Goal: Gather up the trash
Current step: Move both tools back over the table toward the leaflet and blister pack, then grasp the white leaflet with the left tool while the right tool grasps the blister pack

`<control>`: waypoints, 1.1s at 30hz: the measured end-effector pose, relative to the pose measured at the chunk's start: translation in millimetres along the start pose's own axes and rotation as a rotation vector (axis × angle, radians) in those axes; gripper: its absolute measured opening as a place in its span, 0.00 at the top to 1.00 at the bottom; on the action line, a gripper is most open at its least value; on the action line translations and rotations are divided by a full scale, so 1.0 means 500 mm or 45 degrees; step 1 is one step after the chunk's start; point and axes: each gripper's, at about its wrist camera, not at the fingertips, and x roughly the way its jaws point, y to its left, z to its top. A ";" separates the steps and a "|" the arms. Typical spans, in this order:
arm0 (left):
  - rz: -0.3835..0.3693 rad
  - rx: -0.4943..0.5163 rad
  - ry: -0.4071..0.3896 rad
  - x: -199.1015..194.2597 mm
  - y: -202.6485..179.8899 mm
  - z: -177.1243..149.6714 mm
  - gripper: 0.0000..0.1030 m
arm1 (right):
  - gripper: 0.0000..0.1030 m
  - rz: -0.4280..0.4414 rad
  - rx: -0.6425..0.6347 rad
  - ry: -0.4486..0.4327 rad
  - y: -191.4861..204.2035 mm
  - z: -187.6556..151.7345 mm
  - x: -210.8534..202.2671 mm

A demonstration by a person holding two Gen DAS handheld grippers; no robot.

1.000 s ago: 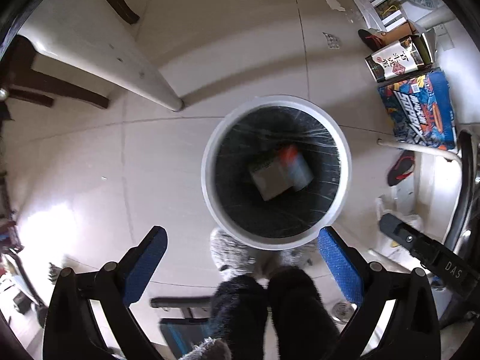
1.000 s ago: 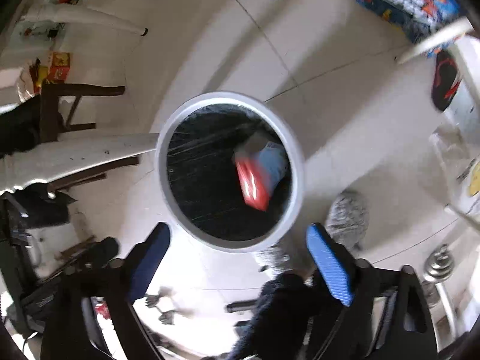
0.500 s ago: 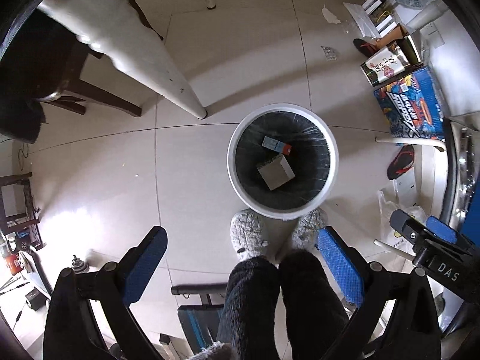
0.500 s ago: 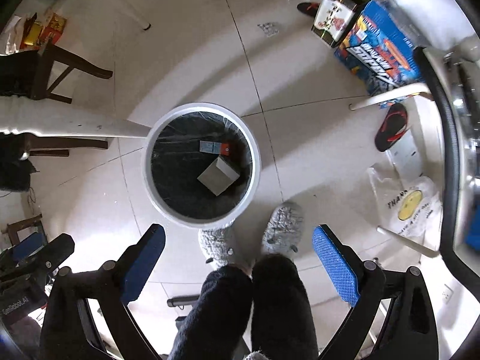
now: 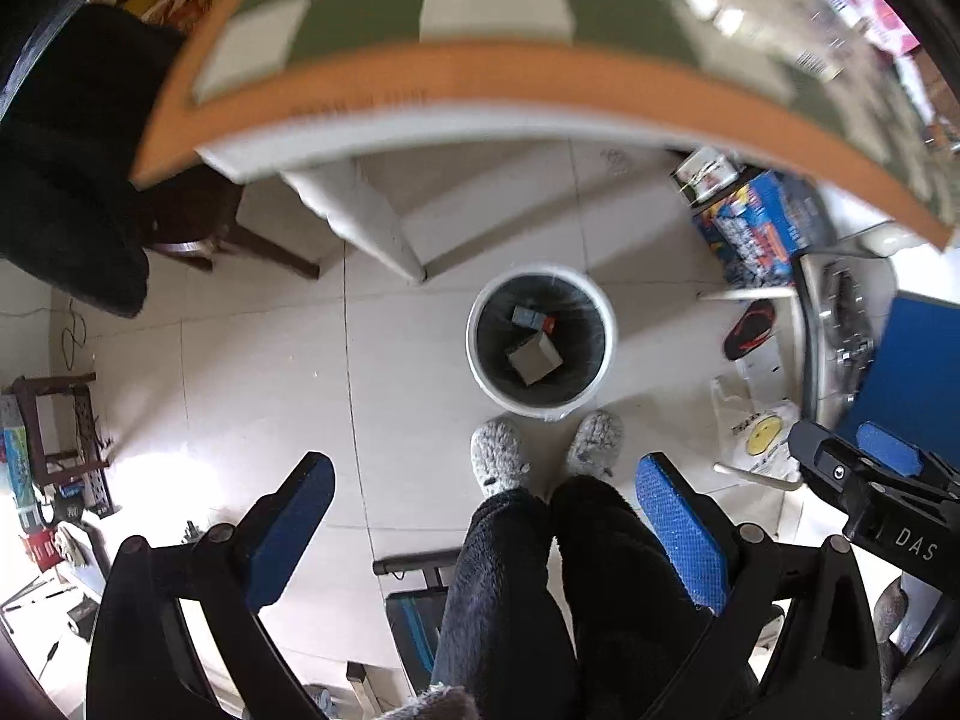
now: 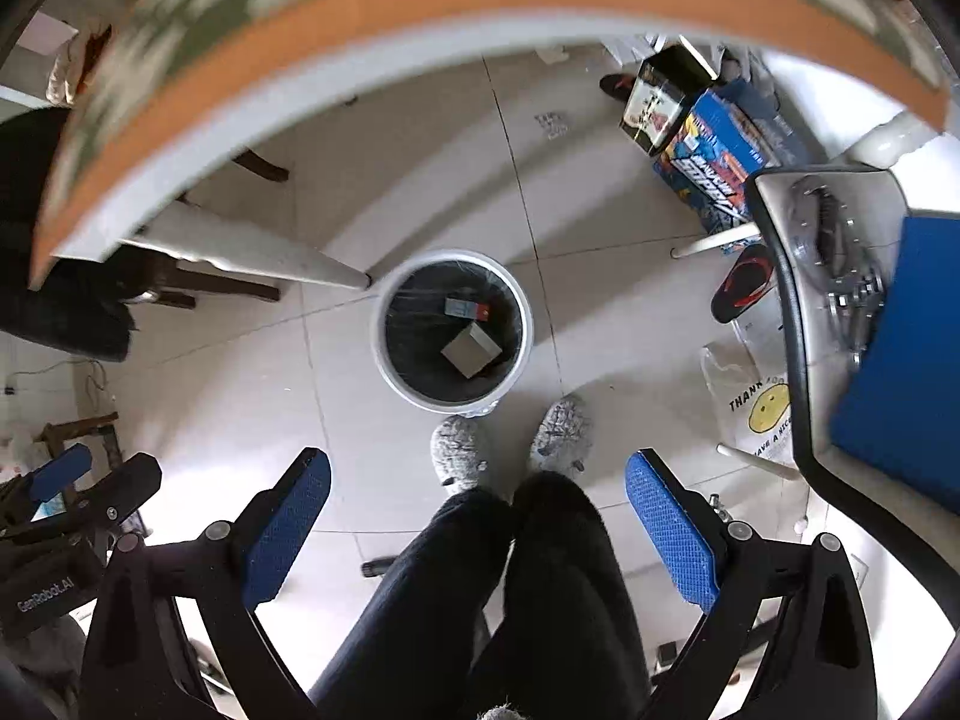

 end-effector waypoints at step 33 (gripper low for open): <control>0.303 1.390 0.085 0.071 -0.493 0.556 0.03 | 0.03 -0.154 0.013 0.150 -0.354 0.555 -0.132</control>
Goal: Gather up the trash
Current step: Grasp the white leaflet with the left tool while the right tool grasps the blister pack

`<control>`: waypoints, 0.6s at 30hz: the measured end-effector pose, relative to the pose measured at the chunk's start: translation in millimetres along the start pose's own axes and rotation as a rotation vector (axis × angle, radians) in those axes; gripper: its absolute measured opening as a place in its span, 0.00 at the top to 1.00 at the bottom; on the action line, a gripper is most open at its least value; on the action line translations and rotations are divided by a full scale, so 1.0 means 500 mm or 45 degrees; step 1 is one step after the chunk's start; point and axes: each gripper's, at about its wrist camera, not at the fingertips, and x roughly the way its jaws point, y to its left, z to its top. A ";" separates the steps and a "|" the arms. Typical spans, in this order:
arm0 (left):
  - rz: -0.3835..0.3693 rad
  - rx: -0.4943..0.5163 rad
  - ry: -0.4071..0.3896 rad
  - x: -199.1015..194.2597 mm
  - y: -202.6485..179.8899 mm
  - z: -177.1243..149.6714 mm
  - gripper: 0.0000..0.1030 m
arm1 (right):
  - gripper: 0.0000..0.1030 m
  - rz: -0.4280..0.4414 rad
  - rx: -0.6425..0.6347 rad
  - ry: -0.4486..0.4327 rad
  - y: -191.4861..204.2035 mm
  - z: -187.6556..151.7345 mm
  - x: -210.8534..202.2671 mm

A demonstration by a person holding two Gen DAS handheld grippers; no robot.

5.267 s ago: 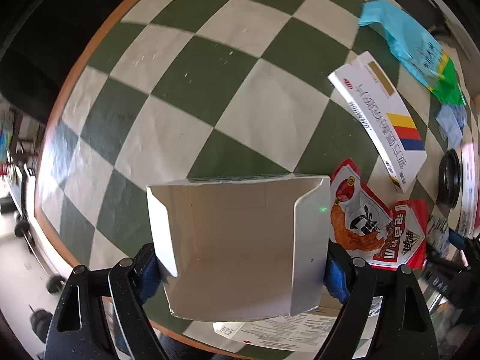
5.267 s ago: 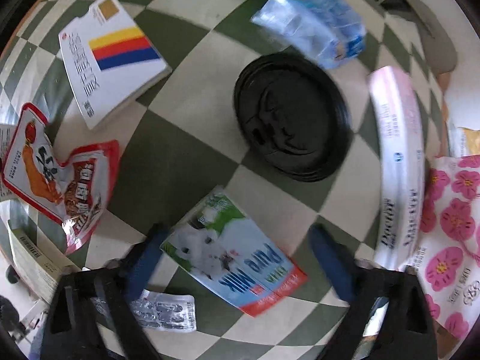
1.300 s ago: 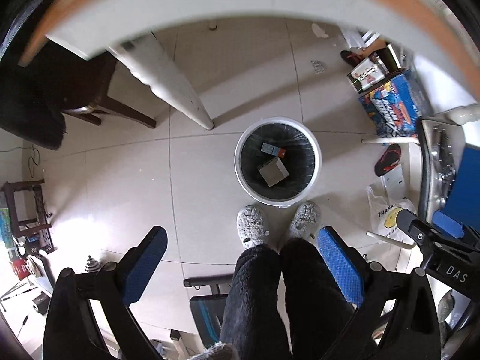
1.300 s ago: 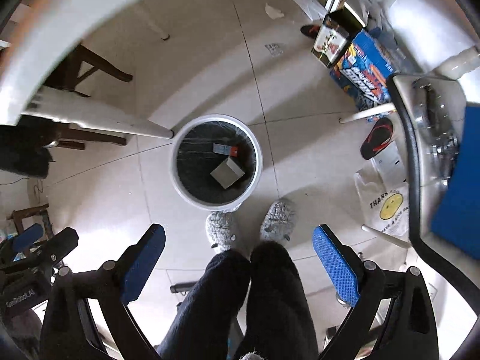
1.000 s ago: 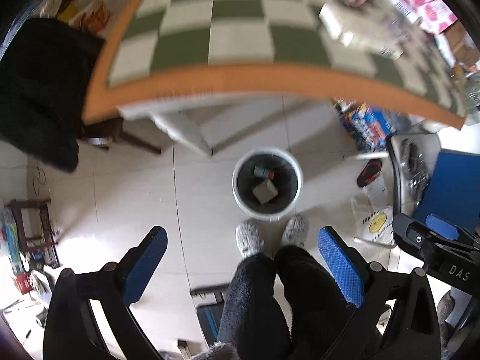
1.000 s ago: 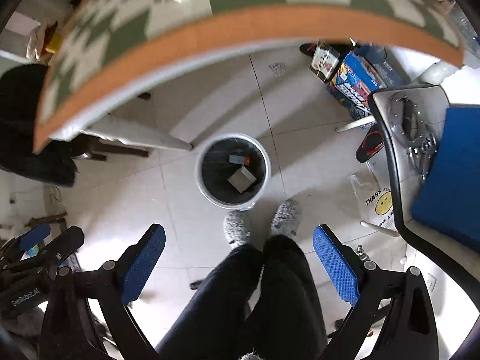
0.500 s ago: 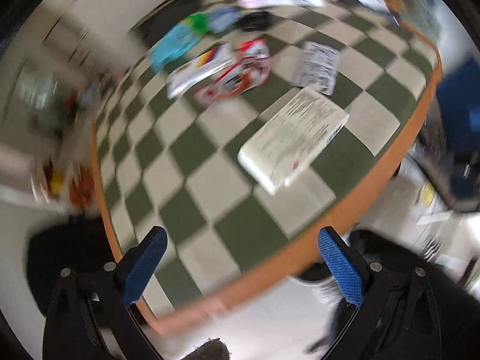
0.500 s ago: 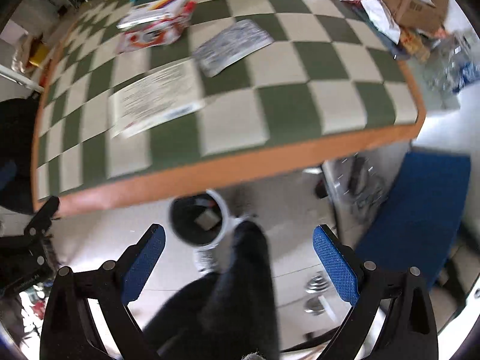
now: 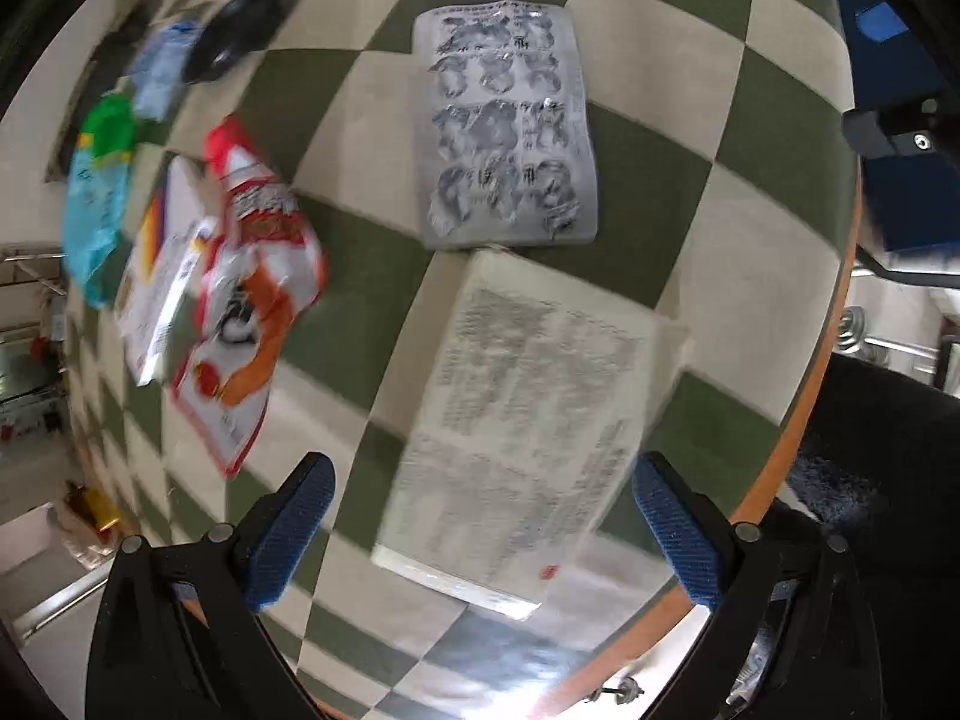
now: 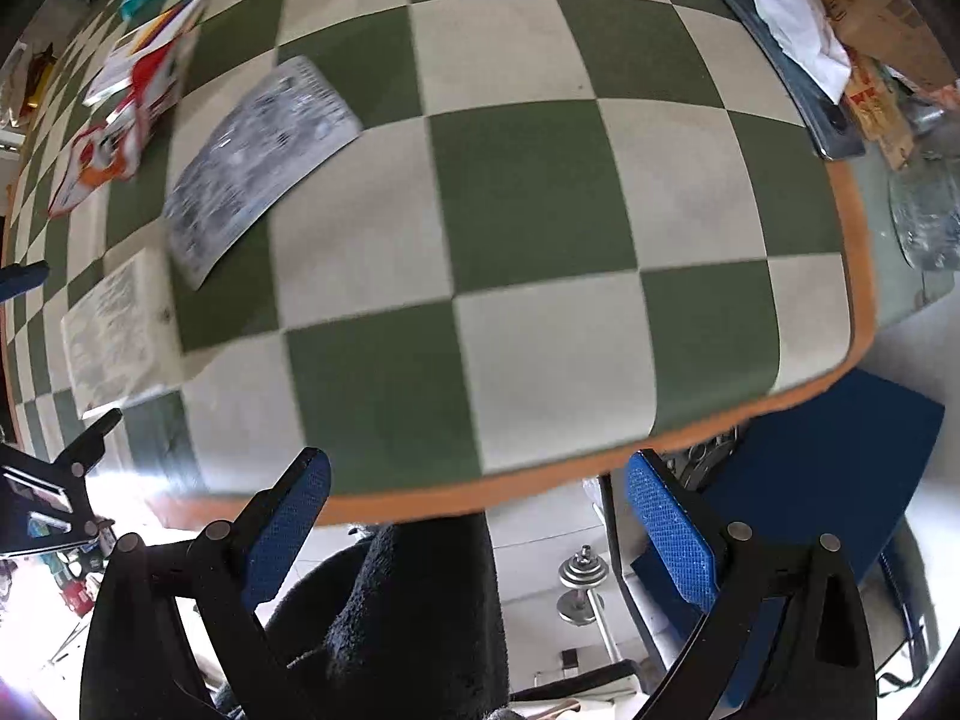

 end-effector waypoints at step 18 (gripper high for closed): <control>-0.373 -1.555 0.096 0.064 0.188 -0.239 0.26 | 0.03 0.390 0.442 -0.010 -0.026 0.127 -0.013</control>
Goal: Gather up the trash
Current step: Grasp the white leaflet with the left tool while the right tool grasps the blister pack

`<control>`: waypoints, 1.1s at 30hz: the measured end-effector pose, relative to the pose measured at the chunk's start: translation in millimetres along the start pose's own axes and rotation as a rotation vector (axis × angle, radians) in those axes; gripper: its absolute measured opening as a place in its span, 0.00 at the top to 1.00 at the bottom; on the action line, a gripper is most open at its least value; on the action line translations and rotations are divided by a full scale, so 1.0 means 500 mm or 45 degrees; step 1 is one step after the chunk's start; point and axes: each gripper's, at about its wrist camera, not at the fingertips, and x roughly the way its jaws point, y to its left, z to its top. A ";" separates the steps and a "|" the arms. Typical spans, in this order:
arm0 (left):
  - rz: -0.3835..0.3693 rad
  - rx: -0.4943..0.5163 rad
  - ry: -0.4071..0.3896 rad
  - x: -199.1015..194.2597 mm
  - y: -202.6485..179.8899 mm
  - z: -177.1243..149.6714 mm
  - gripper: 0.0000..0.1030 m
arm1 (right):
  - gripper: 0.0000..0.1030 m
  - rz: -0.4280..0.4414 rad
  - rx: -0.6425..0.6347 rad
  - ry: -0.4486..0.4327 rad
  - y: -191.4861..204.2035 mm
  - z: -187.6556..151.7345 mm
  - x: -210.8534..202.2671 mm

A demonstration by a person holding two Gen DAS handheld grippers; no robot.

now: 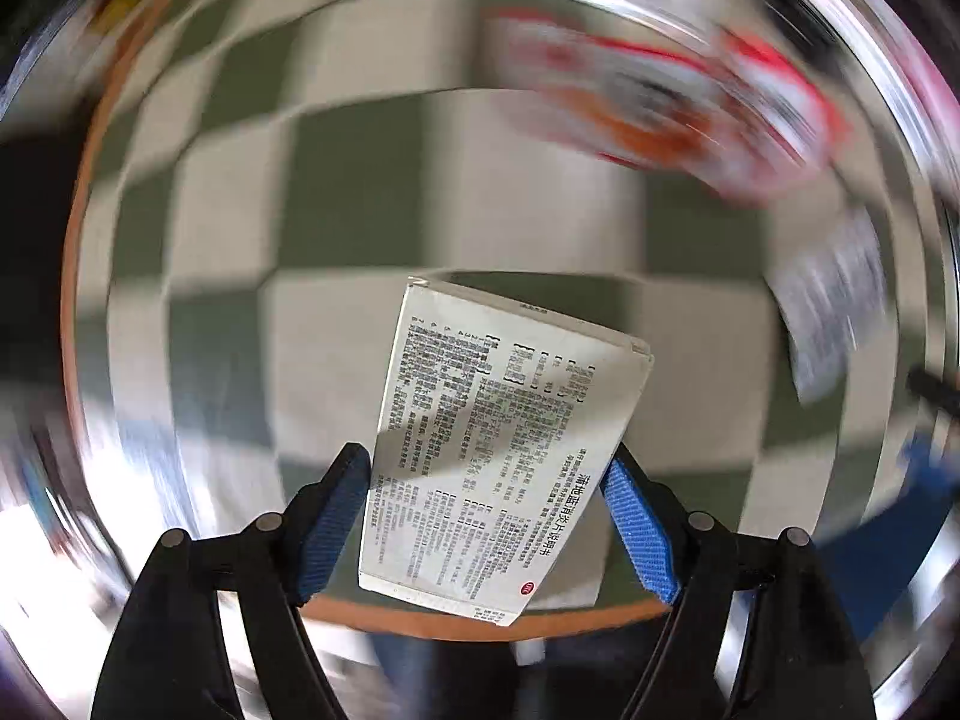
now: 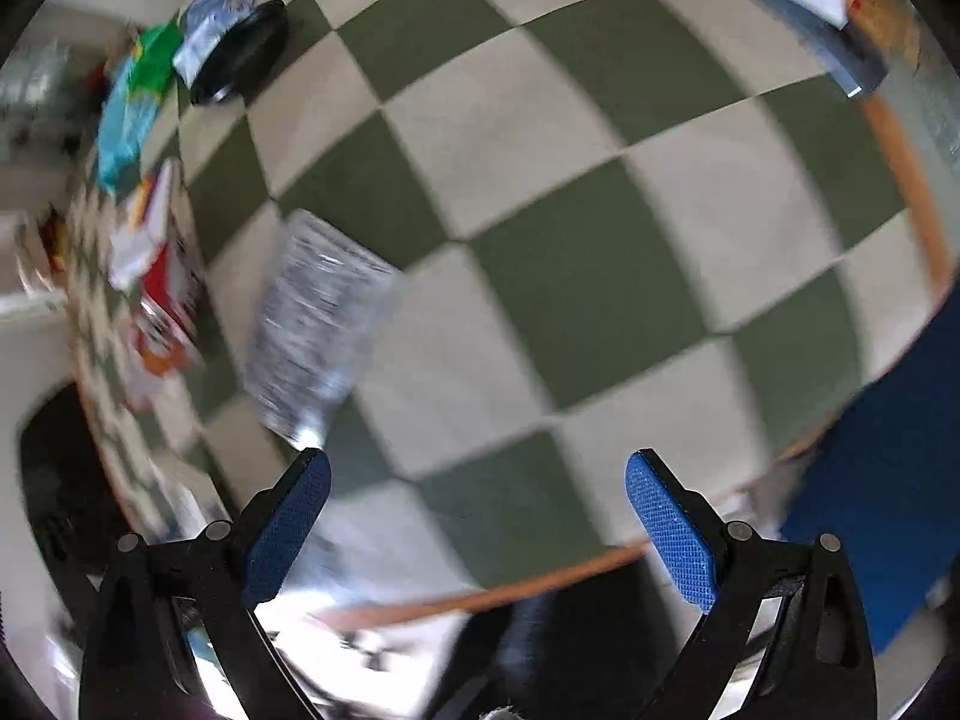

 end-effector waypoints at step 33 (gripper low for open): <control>0.004 -0.029 -0.001 0.009 -0.003 -0.055 0.28 | 0.21 -0.360 -0.322 -0.116 0.166 -0.049 0.095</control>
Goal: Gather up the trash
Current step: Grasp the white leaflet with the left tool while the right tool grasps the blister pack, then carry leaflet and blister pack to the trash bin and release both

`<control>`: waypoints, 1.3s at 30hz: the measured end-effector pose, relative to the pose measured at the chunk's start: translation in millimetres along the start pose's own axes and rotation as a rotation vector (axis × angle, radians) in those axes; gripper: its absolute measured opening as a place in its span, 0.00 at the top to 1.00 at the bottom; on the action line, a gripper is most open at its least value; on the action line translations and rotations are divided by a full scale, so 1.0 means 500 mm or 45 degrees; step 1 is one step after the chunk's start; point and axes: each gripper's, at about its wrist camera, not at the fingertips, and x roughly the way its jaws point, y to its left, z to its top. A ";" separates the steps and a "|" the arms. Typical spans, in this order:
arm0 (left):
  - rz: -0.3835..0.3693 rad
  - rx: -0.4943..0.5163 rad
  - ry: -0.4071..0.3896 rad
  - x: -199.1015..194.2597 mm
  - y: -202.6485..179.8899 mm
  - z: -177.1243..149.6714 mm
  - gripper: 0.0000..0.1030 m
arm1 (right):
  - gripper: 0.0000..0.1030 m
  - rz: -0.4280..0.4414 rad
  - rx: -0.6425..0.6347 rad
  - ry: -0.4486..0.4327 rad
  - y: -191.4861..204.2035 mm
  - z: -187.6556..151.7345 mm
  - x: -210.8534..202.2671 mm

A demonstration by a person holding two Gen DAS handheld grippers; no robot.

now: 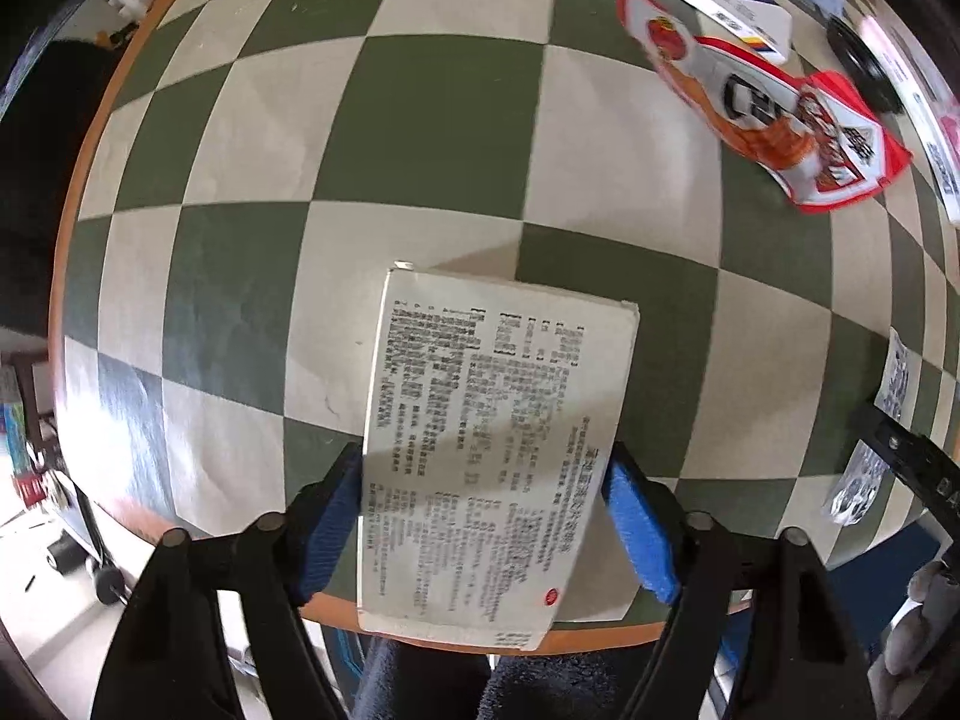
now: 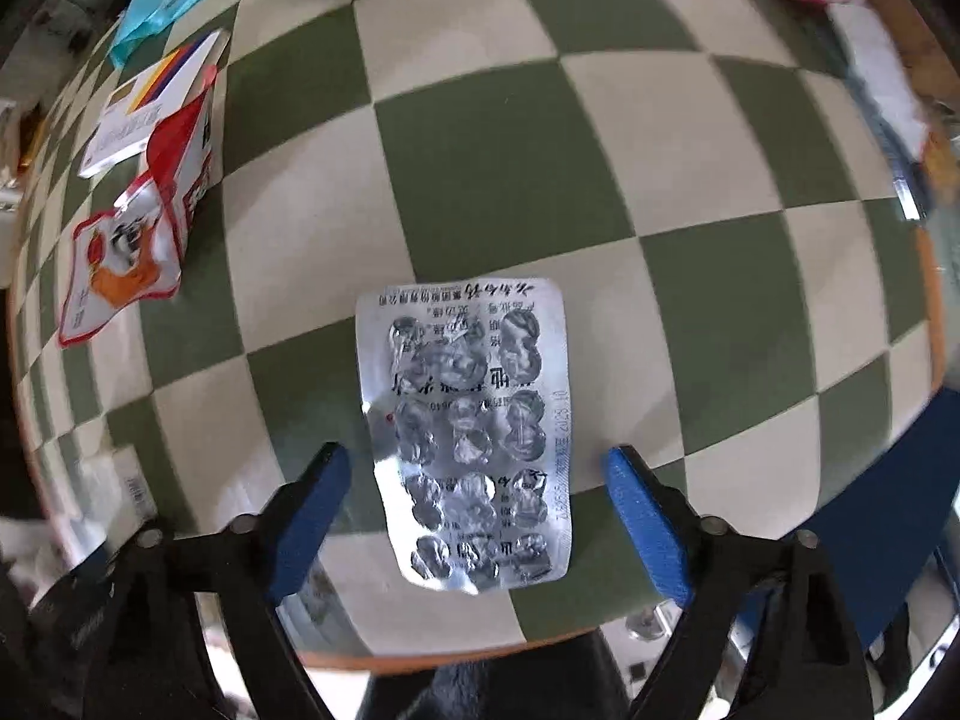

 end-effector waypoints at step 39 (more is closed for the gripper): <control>-0.273 0.173 -0.240 -0.145 0.178 -0.379 0.29 | 0.36 0.260 -0.036 -0.352 0.060 -0.504 -0.189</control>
